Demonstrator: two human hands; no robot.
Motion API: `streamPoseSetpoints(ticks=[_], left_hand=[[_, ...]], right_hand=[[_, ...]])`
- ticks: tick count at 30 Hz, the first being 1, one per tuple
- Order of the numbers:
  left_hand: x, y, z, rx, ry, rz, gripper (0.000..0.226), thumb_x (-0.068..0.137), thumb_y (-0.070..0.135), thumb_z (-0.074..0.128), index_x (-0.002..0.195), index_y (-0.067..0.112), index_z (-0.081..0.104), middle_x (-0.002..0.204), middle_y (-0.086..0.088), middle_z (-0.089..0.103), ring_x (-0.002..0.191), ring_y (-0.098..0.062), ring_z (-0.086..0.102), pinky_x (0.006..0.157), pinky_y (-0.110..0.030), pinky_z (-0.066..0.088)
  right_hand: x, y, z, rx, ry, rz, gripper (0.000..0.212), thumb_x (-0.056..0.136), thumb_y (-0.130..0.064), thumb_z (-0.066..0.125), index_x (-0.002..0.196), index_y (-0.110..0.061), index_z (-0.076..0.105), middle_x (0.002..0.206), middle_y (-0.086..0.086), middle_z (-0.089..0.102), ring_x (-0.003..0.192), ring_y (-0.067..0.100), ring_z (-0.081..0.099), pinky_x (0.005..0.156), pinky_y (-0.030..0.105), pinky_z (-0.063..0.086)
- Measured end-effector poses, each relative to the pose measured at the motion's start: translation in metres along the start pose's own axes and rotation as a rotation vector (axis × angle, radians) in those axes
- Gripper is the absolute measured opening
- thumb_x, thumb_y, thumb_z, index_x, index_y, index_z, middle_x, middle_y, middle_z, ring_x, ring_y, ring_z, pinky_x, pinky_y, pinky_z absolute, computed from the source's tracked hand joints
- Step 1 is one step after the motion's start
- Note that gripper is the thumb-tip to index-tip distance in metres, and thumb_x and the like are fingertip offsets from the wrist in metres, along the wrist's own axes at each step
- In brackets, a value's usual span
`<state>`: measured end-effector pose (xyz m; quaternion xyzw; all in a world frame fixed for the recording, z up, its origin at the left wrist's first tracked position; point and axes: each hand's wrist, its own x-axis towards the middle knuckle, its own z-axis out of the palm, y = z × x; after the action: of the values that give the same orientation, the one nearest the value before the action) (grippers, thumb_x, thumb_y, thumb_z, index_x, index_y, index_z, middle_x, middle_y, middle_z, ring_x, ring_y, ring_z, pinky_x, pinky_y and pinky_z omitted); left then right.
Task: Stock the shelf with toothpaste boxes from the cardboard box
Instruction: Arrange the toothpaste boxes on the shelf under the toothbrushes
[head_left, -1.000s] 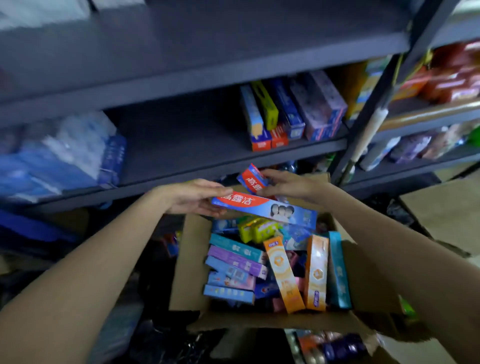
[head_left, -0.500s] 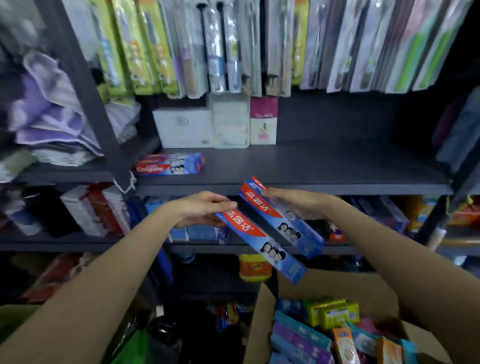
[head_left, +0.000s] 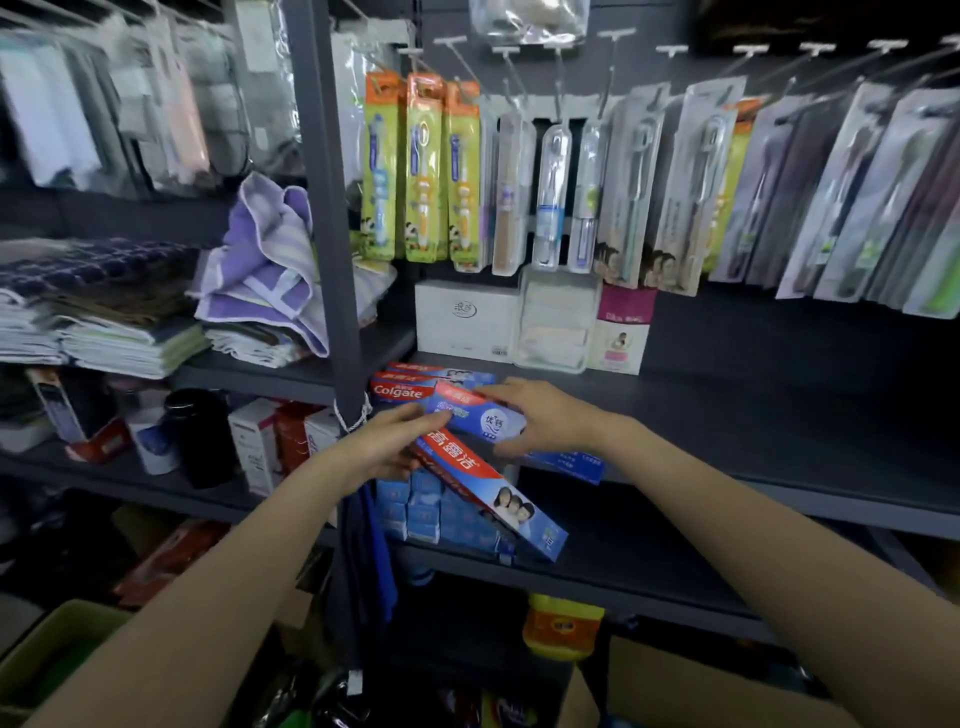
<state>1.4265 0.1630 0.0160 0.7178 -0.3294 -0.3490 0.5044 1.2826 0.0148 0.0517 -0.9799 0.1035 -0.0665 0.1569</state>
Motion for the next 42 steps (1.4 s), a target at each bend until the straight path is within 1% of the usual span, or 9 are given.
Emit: streamPoseSetpoints(ticks=[2,5,13,19,22,25,30,35,42], left_hand=[[0.007,0.0,0.0,-0.01,0.078,0.026,0.019,0.089,0.042,0.055,0.088,0.024,0.062,0.048,0.009,0.055,0.041,-0.008,0.044,0.043,-0.017,0.038],[0.019,0.002,0.003,-0.148,0.157,0.052,0.016,0.091,0.038,0.052,0.091,0.023,0.059,0.049,0.006,0.053,0.039,-0.009,0.042,0.041,-0.016,0.036],[0.033,0.015,-0.001,-0.01,-0.024,0.156,0.027,0.091,0.041,0.052,0.116,0.047,0.043,0.075,-0.002,0.056,0.053,-0.011,0.05,0.051,-0.02,0.045],[0.043,0.018,-0.001,0.073,0.03,0.229,0.034,0.091,0.04,0.051,0.124,0.037,0.041,0.077,-0.002,0.059,0.053,-0.009,0.051,0.052,-0.02,0.046],[0.046,0.022,0.0,0.06,0.027,0.219,0.037,0.091,0.042,0.052,0.125,0.043,0.037,0.077,0.0,0.06,0.053,-0.007,0.052,0.048,-0.017,0.046],[0.05,0.021,0.001,0.028,0.024,0.183,0.041,0.091,0.044,0.049,0.128,0.043,0.032,0.079,0.0,0.058,0.059,-0.01,0.053,0.05,-0.019,0.048],[0.057,0.013,0.0,-0.064,-0.007,0.161,0.041,0.091,0.045,0.049,0.13,0.044,0.035,0.073,0.0,0.056,0.053,-0.01,0.052,0.054,-0.023,0.048],[0.057,0.014,-0.004,-0.049,-0.018,0.162,0.041,0.091,0.041,0.049,0.128,0.045,0.033,0.078,-0.001,0.057,0.056,-0.01,0.055,0.056,-0.022,0.053],[0.061,0.008,-0.017,-0.068,0.022,0.149,0.051,0.091,0.038,0.049,0.138,0.042,0.029,0.094,-0.004,0.06,0.076,-0.015,0.062,0.068,-0.027,0.058]], right_hand=[[0.008,0.003,-0.002,0.01,0.028,-0.041,0.063,0.079,-0.018,0.071,0.137,-0.017,0.044,0.112,0.0,0.053,0.094,0.01,0.048,0.066,0.008,0.035],[0.019,0.013,-0.002,-0.033,0.063,-0.046,0.068,0.082,-0.02,0.068,0.142,-0.019,0.036,0.121,0.009,0.052,0.109,0.022,0.051,0.086,0.022,0.042],[0.04,0.037,-0.024,-0.533,0.109,-0.175,0.079,0.085,-0.028,0.065,0.149,-0.028,0.018,0.131,0.005,0.041,0.114,0.024,0.042,0.096,0.036,0.039],[0.048,0.057,-0.023,-0.466,0.207,0.003,0.048,0.084,-0.039,0.062,0.124,-0.015,0.047,0.116,0.008,0.06,0.106,0.029,0.049,0.084,0.034,0.038],[0.054,0.055,-0.017,-0.693,0.294,0.005,0.055,0.083,-0.038,0.064,0.131,-0.02,0.043,0.111,0.014,0.055,0.098,0.033,0.056,0.082,0.036,0.044],[0.062,0.062,-0.012,-0.869,0.522,-0.102,0.07,0.052,-0.025,0.087,0.112,-0.022,0.05,0.08,0.011,0.058,0.06,0.028,0.059,0.053,0.031,0.047],[0.066,0.075,-0.011,-0.972,0.6,-0.211,0.089,0.051,-0.01,0.083,0.128,-0.02,0.04,0.087,0.015,0.059,0.071,0.027,0.058,0.061,0.032,0.049],[0.062,0.081,-0.016,-0.568,0.193,0.047,0.069,0.081,-0.038,0.066,0.138,-0.018,0.033,0.127,0.008,0.05,0.114,0.027,0.045,0.096,0.037,0.036],[0.052,0.091,-0.036,0.405,-0.015,0.249,0.049,0.081,-0.028,0.071,0.124,-0.018,0.051,0.112,-0.001,0.055,0.101,0.022,0.056,0.072,0.029,0.055]])
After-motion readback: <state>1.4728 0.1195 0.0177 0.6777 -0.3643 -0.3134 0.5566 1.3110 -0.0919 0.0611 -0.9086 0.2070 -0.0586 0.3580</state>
